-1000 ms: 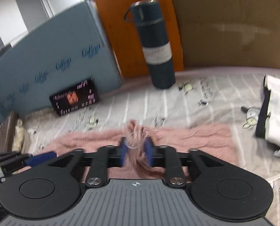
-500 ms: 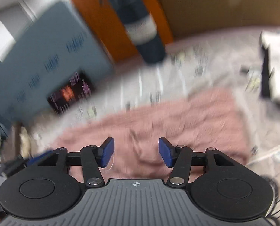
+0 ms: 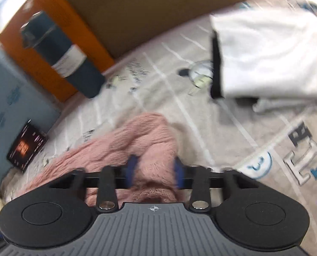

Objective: Fold clothes

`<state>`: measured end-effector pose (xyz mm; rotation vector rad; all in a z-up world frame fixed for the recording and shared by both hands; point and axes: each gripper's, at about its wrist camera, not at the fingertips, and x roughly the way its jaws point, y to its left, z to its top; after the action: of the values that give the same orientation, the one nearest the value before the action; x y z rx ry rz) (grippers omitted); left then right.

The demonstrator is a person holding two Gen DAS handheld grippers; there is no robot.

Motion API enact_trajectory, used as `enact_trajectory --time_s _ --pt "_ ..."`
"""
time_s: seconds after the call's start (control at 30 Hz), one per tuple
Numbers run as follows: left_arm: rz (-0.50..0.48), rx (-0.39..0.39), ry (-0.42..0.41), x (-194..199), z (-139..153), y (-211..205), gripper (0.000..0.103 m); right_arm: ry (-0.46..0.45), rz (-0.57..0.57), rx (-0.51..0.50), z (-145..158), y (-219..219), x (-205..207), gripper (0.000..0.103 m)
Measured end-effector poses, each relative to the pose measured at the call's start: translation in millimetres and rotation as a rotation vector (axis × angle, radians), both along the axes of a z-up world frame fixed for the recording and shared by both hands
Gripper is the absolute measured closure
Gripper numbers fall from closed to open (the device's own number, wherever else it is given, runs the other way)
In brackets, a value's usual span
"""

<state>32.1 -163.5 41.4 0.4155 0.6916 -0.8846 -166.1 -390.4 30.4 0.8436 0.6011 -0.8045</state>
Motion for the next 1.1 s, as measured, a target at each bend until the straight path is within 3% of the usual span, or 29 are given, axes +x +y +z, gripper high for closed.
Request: enact_trajectory --time_s 0.13,0.3,0.47,0.6,0.73,0.8,0.93,1.03,1.1 --pt "-0.001 -0.023 0.021 -1.6 2.0 2.5 0.049 -0.008 0.035 -0.182 38.3 23.2 1.5 0.085" --pt "0.051 -0.109 0.086 9.0 12.9 19.3 0.049 -0.023 0.145 -0.404 91.1 64.6 24.3 0.085" --pt "0.157 -0.238 0.169 29.9 32.1 55.0 0.049 -0.040 0.337 -0.574 118.6 120.4 73.7 0.085" --pt "0.233 -0.320 0.202 45.4 45.6 88.5 0.049 -0.060 0.547 -0.650 118.2 171.5 118.8 0.085" --pt "0.281 -0.373 0.203 57.4 55.3 123.3 0.049 -0.063 0.694 -0.616 98.0 212.5 157.7 0.085" --pt "0.344 -0.357 0.191 63.2 54.3 137.1 0.048 -0.046 0.747 -0.598 82.9 227.9 173.6 0.087" --pt "0.422 -0.370 0.237 77.1 44.6 160.2 0.048 -0.016 0.827 -0.479 52.8 234.0 198.8 0.085" --pt "0.424 -0.384 0.248 82.3 42.5 162.6 0.048 -0.004 0.876 -0.359 40.4 230.3 205.1 0.070" --pt "0.422 -0.393 0.253 85.6 41.5 163.1 0.048 -0.060 0.909 -0.331 50.2 229.6 197.7 0.049"
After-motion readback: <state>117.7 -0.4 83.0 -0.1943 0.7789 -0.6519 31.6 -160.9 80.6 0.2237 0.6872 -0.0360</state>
